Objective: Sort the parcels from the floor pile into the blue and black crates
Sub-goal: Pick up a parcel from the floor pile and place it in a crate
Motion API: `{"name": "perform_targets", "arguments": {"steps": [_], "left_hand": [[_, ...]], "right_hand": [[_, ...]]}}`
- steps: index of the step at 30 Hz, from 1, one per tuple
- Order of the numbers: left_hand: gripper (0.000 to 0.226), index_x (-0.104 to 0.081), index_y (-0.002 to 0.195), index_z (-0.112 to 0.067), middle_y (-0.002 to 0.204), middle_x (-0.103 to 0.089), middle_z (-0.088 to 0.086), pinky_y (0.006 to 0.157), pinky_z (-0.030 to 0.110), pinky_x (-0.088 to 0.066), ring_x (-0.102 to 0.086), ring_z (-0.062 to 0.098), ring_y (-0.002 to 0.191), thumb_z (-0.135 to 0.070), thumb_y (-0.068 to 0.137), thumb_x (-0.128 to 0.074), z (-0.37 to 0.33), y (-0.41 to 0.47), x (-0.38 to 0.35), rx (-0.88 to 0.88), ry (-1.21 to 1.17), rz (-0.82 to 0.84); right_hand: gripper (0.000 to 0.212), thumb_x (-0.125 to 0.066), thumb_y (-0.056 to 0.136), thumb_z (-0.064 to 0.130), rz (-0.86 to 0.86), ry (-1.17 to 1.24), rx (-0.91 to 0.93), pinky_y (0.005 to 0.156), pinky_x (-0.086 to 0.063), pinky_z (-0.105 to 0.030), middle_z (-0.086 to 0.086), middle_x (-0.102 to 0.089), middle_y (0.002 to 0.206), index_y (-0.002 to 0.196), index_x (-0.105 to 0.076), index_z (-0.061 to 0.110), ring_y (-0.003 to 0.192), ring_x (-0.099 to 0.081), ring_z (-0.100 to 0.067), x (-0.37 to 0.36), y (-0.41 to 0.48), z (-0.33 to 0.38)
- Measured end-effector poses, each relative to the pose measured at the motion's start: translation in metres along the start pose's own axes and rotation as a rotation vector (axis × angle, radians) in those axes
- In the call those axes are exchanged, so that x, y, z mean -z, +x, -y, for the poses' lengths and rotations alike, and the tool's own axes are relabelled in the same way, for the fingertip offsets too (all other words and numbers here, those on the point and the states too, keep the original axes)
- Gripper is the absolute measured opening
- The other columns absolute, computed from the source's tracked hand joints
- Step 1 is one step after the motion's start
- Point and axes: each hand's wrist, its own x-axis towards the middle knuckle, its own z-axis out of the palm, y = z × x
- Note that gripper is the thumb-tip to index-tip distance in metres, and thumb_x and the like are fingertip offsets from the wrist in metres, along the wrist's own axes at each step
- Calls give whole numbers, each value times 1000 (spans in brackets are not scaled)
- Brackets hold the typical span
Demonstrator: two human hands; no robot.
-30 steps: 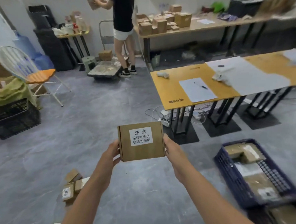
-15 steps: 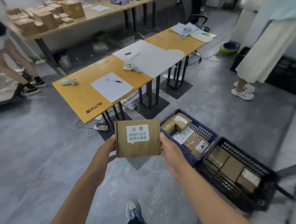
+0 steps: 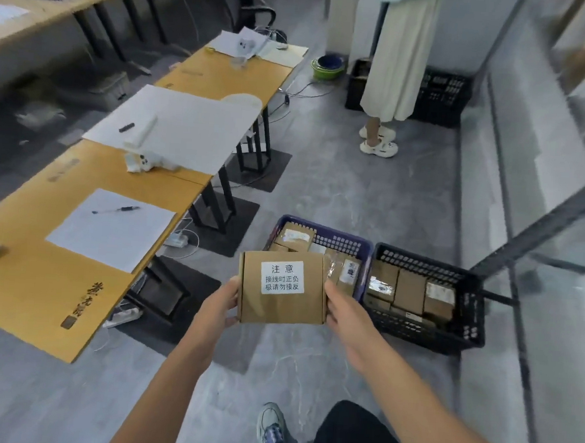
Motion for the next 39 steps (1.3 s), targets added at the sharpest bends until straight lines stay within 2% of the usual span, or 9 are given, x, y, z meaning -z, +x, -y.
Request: {"name": "perform_targets", "arguments": {"steps": [2,5,10,13,21,26,30,35,39], "left_hand": [[27,-64,106,-47,112,-62,-23,91,32,-46,-57,5,115,-47,108,-37,-6,19,-10,-1,36,53],[29,-65,103,-46,106,-63,-25,84,30,-45,-56,-5,105,-42,109,-37,-17,45,-30,14,93,110],[24,-62,100,-39,106,-62,-19,73,25,-44,-56,-3,97,-38,108,-39,-30,90,-67,69,178,188],[28,-63,101,-41,106,-63,-19,72,24,-44,-57,-3,97,-38,109,-37,-38,120,-91,108,236,211],[30,-65,119,-35,119,-68,-15,85,33,-48,-60,6,114,-48,106,-41,-53,212,-176,240,279,218],[49,-52,146,-30,139,-58,-7,100,38,-42,-52,16,129,-54,103,-47,-49,264,-237,290,324,264],[58,-48,150,-37,152,-46,-6,105,42,-43,-46,17,136,-63,98,-50,-35,298,-280,356,367,345],[40,-48,133,-55,153,-41,-7,120,52,-32,-41,18,141,-67,95,-52,-11,344,-328,415,430,443],[38,-51,140,-46,153,-37,-6,118,48,-35,-42,17,140,-51,102,-50,15,381,-364,464,468,518]], "right_hand": [[25,-44,110,48,-51,43,-16,92,-46,-18,24,-71,119,113,-68,41,112,-61,6,7,4,0],[36,-46,107,56,-97,52,-50,110,-38,-29,17,-65,139,132,-65,40,133,-54,-5,21,19,-2],[81,-56,85,82,-186,78,-104,127,-25,-45,18,-45,160,155,-44,43,150,-37,-11,47,50,2],[66,-47,102,64,-181,136,-125,129,-21,-45,15,-37,165,161,-35,37,153,-31,-11,65,77,9],[65,-43,106,60,-224,178,-199,128,-19,-41,15,-25,169,164,-26,38,156,-24,-14,149,155,37],[61,-44,109,51,-280,199,-232,128,-22,-42,16,-25,169,165,-24,34,155,-26,-11,212,184,48],[63,-48,107,51,-346,249,-248,128,-22,-42,18,-30,166,164,-27,34,153,-28,-8,250,203,42],[59,-50,105,53,-442,250,-331,127,-23,-44,21,-43,159,161,-33,41,149,-35,-6,287,229,18],[43,-52,103,51,-473,198,-357,122,-30,-43,25,-59,144,147,-51,51,140,-47,-4,314,254,-1]]}}
